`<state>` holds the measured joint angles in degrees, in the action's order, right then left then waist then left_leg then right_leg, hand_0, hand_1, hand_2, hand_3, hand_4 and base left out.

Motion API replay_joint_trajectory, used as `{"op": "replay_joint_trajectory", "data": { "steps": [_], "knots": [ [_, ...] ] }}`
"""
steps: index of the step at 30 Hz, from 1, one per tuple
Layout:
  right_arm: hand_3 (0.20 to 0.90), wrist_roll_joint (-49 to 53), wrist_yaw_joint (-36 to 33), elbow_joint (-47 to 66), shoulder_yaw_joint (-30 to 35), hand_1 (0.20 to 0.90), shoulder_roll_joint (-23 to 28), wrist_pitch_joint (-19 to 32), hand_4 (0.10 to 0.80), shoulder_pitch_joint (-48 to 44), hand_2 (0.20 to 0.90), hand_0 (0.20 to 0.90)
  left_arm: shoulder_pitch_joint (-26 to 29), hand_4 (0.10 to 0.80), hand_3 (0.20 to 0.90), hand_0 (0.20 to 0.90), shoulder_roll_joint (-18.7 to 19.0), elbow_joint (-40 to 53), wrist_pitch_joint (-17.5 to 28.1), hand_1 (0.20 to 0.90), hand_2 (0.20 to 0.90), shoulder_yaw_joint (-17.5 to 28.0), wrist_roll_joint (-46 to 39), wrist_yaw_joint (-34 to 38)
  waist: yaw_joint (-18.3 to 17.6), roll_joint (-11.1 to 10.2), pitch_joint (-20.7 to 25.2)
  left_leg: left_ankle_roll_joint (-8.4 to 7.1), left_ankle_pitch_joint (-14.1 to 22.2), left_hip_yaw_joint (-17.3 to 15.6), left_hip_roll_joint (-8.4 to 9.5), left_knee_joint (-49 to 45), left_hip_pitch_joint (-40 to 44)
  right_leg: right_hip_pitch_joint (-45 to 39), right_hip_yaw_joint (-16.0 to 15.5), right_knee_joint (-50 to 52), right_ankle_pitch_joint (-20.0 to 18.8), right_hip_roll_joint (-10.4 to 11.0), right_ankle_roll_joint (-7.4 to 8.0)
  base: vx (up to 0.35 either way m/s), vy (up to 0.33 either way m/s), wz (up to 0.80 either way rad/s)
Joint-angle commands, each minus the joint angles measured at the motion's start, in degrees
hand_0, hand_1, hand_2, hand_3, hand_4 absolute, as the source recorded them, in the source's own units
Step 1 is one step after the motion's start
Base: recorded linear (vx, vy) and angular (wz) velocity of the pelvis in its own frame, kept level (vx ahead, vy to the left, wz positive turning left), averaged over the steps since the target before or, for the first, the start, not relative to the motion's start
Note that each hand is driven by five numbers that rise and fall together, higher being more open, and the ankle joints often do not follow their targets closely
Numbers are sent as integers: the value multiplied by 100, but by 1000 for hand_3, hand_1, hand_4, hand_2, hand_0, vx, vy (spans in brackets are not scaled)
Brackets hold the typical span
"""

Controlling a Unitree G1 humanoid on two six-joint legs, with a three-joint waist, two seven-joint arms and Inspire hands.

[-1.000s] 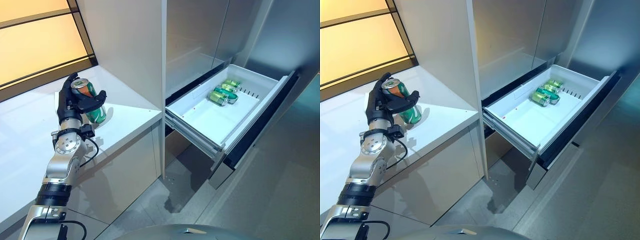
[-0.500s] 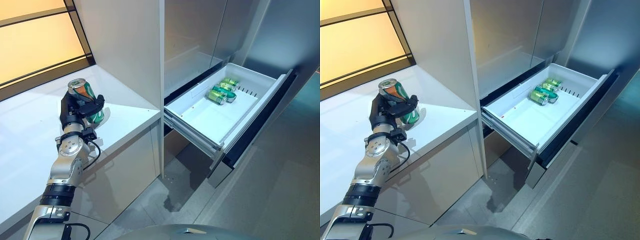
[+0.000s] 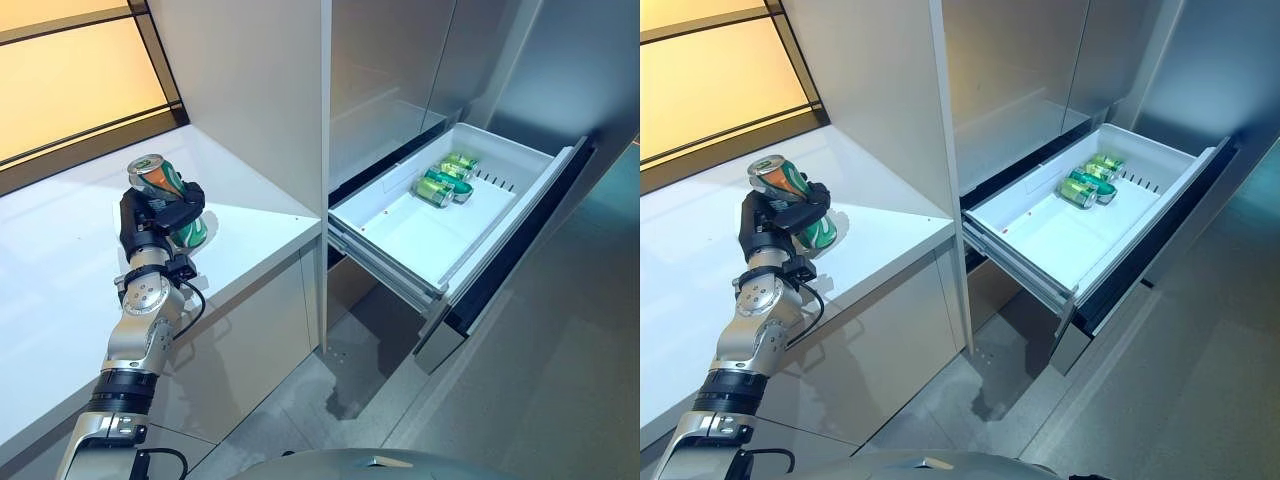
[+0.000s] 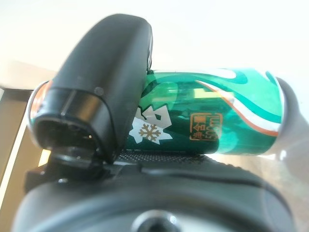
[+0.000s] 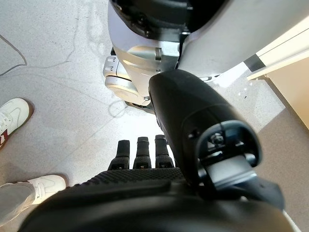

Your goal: Put drinks into fridge and close the fridge

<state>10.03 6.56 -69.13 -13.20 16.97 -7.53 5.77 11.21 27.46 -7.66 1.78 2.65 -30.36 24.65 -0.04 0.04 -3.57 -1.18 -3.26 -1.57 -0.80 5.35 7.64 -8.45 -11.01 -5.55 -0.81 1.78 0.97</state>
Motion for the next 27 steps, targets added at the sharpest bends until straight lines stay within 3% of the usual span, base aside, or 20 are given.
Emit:
{"op": "replay_joint_trajectory", "data": {
  "steps": [1,10,17,18,20,21,27],
  "knots": [
    [900,-50,197,24,-73,900,-214,106,800,-252,900,900,813,100,200,300,367,462,1203,300,300,469,33,-10,-28,-18,180,61,741,340,215,-35,134,-79,346,113,334,28,328,0,0,0],
    [900,-705,338,558,-497,900,-65,454,800,-368,900,900,844,100,200,300,382,914,1387,300,300,351,-61,-206,29,-42,175,46,717,397,219,-35,106,-70,313,111,322,37,322,-4,-1,0],
    [900,-882,436,1849,-1139,900,50,648,800,-670,900,900,1014,100,200,300,383,1417,1672,300,300,106,-94,-439,120,-61,188,34,683,474,227,-35,70,-81,246,100,319,56,305,-9,-1,0],
    [900,-873,496,2099,-1219,900,61,753,800,-712,900,900,1030,100,200,300,379,1494,1736,300,300,64,-105,-483,132,-61,190,32,677,490,231,-35,61,-78,239,99,318,57,302,-39,3,2],
    [900,-1047,625,1993,-1264,900,87,1690,800,-725,900,900,1067,100,200,300,391,1489,2027,300,300,49,-267,-734,145,-36,202,31,655,506,231,-35,14,-44,251,117,302,48,311,-53,13,2],
    [900,-1088,612,2034,-1295,900,51,1774,800,-749,900,900,1094,100,200,300,392,1498,2063,300,300,40,-313,-781,150,-29,200,34,659,504,238,-35,10,-43,243,112,306,52,314,-43,24,2],
    [900,-1129,644,3910,-1902,900,66,1539,800,-814,900,900,1279,100,200,300,511,2039,2239,300,300,-237,-223,-764,191,-9,207,40,667,538,268,-35,2,-80,193,79,329,75,318,-36,14,8]
  ]
}}
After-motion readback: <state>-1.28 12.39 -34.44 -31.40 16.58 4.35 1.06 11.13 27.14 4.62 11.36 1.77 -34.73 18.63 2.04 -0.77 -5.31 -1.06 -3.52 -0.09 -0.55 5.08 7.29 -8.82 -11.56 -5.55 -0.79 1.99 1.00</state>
